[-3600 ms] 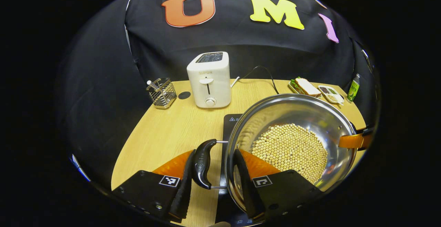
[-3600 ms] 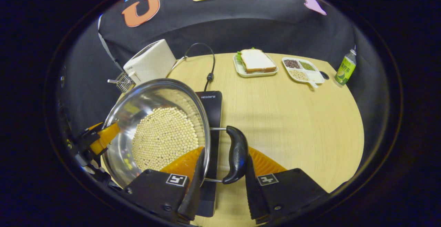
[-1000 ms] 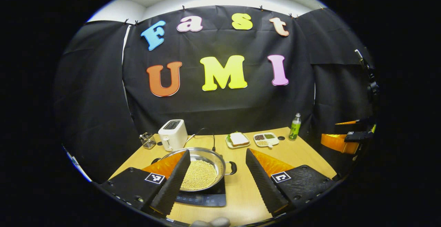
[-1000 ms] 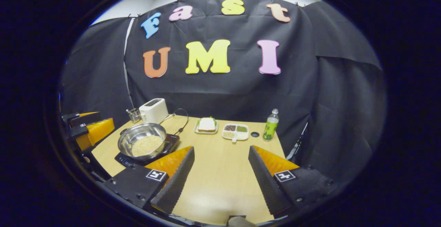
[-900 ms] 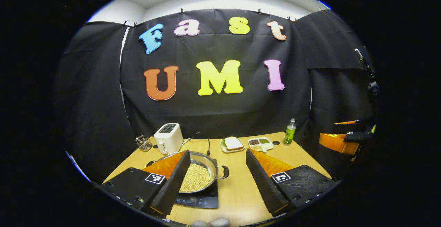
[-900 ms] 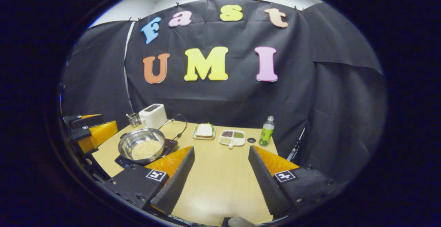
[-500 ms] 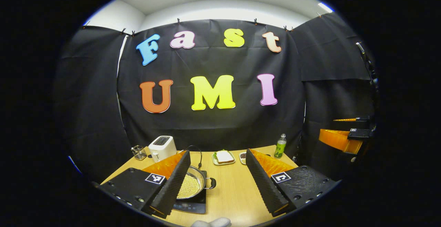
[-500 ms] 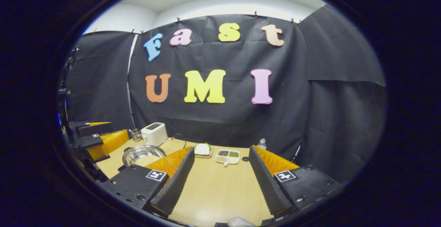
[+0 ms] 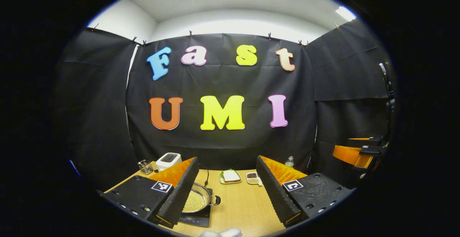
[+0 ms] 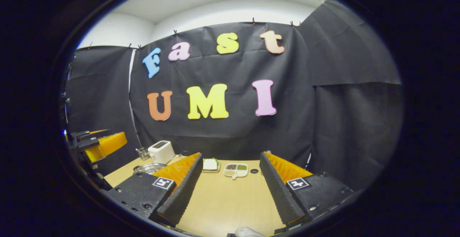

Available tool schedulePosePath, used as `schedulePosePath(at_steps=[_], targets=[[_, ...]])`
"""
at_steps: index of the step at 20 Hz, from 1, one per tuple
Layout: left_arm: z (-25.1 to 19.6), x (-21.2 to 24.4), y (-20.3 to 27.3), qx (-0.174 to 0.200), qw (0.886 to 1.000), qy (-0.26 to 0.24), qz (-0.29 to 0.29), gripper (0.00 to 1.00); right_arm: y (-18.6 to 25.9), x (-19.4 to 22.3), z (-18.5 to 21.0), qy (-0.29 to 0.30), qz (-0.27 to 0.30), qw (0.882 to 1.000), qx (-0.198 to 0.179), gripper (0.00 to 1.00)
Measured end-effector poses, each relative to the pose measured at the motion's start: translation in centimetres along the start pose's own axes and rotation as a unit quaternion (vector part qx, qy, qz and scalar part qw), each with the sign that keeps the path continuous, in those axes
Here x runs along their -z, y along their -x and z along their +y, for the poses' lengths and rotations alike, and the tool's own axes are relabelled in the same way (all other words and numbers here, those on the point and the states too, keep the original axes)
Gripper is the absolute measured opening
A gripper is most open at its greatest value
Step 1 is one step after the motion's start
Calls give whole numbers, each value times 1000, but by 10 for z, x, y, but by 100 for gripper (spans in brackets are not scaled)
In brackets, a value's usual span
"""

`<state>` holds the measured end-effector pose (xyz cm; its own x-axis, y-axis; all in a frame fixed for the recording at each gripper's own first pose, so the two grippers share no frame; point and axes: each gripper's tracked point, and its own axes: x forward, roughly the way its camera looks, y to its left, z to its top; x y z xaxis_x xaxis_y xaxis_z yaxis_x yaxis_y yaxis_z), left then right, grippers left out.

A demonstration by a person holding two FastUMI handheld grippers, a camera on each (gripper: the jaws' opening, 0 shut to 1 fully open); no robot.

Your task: First push the handle of the pot to place it horizontally, then grasp the pot with both hands and set it on the induction cooktop.

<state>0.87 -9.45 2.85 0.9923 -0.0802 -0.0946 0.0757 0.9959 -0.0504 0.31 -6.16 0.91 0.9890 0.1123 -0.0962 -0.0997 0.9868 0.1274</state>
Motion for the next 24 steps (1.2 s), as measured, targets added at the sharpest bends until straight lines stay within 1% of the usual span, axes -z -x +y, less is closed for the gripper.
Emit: schedulePosePath(at_steps=[2, 6, 7, 9, 12, 15, 18, 24], targets=[[2, -10, 3, -5, 1000, 1, -9, 96, 4, -9, -1, -2, -10, 1000, 4, 99], [5, -17, 3, -11, 1000, -8, -14, 96, 6, -16, -6, 0, -16, 1000, 13, 99], [7, -15, 3, -14, 1000, -7, -12, 96, 5, -18, -8, -1, -16, 1000, 18, 100], [8, -10, 2, -15, 1000, -6, -7, 96, 6, -20, -10, -4, -20, 1000, 24, 99], [13, -8, 1, -19, 1000, -12, -3, 96, 6, -20, -11, -3, -21, 999, 29, 100], [14, -2, -1, -21, 1000, -14, 5, 96, 6, -27, -11, 0, -29, 999, 33, 99], [17, -3, -1, -23, 1000, -15, 4, 96, 8, -32, -8, 9, -40, 999, 34, 99], [25, -4, 4, -30, 999, -14, 2, 95, 12, -37, -2, 8, -47, 998, 34, 99]])
